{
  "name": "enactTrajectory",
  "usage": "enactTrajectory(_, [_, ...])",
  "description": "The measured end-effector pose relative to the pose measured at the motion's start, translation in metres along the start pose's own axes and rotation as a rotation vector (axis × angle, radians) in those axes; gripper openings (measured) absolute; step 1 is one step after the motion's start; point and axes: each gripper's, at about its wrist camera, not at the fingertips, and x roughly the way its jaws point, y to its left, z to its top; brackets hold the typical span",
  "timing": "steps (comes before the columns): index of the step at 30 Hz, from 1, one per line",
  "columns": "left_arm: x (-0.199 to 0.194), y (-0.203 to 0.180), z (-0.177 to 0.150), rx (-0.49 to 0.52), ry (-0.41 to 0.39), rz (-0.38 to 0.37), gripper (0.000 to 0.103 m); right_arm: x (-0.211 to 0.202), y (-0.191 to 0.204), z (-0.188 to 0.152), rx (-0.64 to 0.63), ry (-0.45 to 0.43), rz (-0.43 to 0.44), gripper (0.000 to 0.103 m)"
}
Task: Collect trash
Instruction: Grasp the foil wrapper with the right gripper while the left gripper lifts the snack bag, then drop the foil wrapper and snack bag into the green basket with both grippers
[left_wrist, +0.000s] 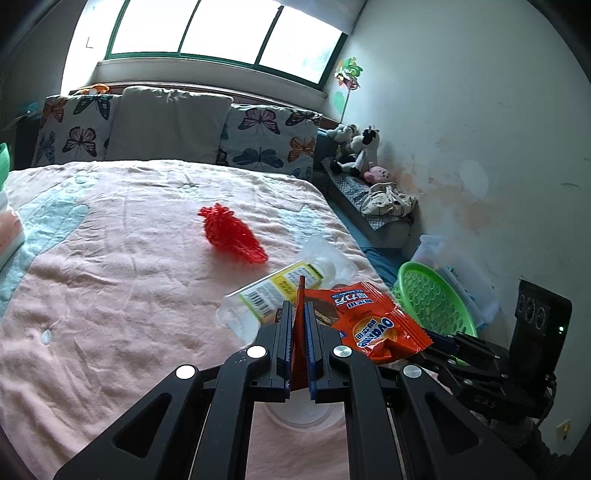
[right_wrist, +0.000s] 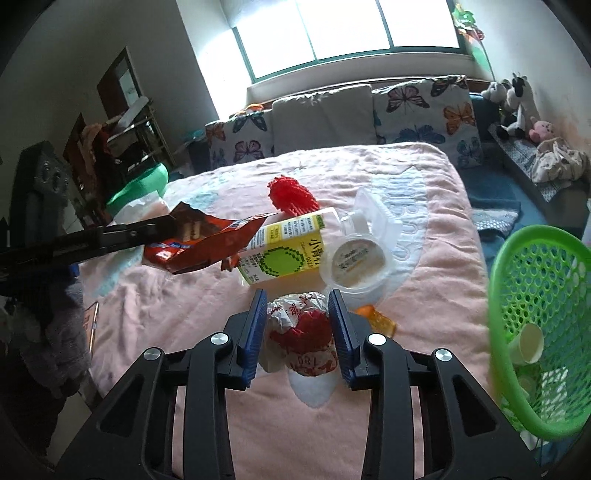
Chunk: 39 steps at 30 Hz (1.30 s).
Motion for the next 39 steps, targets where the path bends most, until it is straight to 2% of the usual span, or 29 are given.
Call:
enactTrajectory(7, [0.016, -0.033, 0.005, 0.048, 0.018, -0.049, 0.007, -0.036, -0.03, -0.006, 0.051, -0.05, -0.071, 0.035])
enactTrajectory(20, [0.072, -0.123, 0.021, 0.163, 0.09, -0.158, 0.007, -0.084, -0.153, -0.027, 0.229, -0.079, -0.381, 0.036])
enactTrajectory(26, [0.099, -0.156, 0.025, 0.208, 0.134, -0.181, 0.007, -0.088, -0.196, -0.044, 0.318, -0.061, -0.428, 0.039])
enactTrajectory(28, [0.111, -0.167, 0.025, 0.219, 0.153, -0.189, 0.007, -0.091, -0.205, -0.05, 0.345, -0.066, -0.426, 0.044])
enactTrajectory(39, [0.158, -0.213, 0.016, 0.282, 0.234, -0.203, 0.007, -0.115, -0.209, -0.06, 0.364, -0.109, -0.44, 0.062])
